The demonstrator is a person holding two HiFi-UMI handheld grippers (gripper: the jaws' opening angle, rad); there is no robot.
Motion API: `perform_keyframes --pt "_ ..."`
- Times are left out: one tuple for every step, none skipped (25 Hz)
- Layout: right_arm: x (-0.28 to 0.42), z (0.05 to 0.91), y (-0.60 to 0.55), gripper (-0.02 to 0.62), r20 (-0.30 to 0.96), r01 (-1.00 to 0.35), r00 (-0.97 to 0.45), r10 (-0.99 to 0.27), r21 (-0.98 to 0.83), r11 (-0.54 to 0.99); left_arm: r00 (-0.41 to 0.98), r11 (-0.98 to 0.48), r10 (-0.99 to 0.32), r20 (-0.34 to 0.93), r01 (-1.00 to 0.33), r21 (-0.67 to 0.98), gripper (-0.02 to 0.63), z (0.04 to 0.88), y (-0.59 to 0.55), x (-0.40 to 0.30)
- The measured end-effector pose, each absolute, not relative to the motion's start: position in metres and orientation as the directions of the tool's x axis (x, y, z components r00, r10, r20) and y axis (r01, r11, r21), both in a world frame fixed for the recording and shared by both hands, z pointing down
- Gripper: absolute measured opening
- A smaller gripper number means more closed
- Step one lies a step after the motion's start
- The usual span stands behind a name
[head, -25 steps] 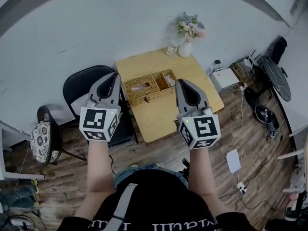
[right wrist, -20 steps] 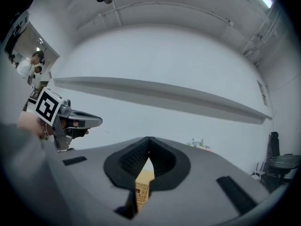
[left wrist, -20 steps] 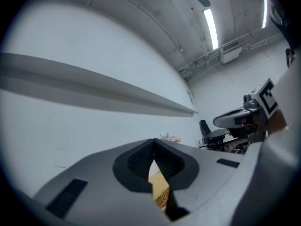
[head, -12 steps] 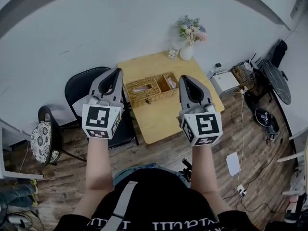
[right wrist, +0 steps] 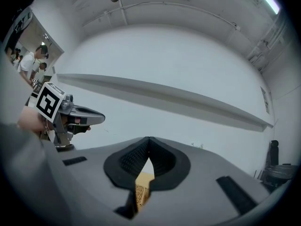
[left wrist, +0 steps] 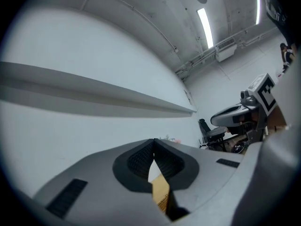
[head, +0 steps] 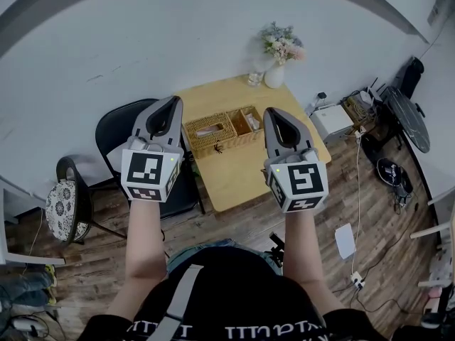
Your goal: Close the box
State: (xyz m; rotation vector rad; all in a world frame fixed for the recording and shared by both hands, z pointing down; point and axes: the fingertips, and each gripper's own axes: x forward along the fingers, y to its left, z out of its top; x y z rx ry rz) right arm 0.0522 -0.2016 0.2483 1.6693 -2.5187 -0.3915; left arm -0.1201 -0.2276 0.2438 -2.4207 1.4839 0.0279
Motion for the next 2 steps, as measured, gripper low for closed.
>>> perform_keyframes --pt "0.0524 0.2485 -0.2022 0.014 -0.06 -0.891 -0.396 -0.916 0.265 0.368 0.467 -0.42 -0.868 -0.171 -0.873 -0.249 0.012 0.2438 -0.2277 -0.1192" --pt "0.0526 0.2486 -0.2029 0.014 -0.058 -0.891 -0.395 -0.917 0.266 0.367 0.468 -0.42 -0.867 -0.17 -0.871 -0.253 0.012 0.2437 -0.2277 -0.1182"
